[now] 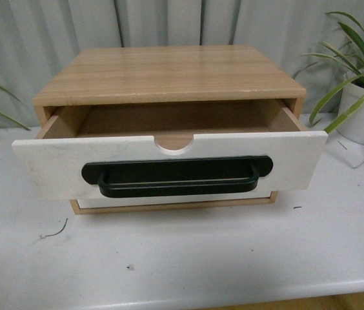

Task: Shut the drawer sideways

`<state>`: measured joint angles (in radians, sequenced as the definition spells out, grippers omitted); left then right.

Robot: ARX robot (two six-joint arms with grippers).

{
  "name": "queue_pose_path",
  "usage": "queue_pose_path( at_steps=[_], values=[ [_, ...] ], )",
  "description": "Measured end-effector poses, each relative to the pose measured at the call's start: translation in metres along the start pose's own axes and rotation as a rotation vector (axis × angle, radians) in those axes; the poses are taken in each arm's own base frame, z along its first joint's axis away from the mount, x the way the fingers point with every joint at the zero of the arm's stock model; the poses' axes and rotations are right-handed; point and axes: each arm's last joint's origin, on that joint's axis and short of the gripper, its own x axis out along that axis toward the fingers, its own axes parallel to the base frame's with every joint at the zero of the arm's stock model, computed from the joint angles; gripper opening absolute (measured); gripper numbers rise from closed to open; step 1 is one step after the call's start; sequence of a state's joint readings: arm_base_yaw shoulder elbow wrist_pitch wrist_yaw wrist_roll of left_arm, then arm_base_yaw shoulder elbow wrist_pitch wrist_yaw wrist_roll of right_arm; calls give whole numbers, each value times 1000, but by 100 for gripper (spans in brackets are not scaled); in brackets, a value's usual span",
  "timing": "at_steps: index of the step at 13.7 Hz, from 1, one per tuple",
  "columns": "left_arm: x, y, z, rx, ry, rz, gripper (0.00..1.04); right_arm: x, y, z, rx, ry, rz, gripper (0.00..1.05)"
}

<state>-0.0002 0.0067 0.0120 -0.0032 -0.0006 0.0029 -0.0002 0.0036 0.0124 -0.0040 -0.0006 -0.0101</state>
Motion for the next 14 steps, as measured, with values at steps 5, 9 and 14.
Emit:
queue_pose_path(
  at_steps=[5, 9, 14],
  values=[
    [0, 0, 0, 0, 0, 0, 98, 0, 0, 0, 0, 0, 0, 98],
    [0, 0, 0, 0, 0, 0, 98, 0, 0, 0, 0, 0, 0, 98],
    [0, 0, 0, 0, 0, 0, 98, 0, 0, 0, 0, 0, 0, 98]
  ],
)
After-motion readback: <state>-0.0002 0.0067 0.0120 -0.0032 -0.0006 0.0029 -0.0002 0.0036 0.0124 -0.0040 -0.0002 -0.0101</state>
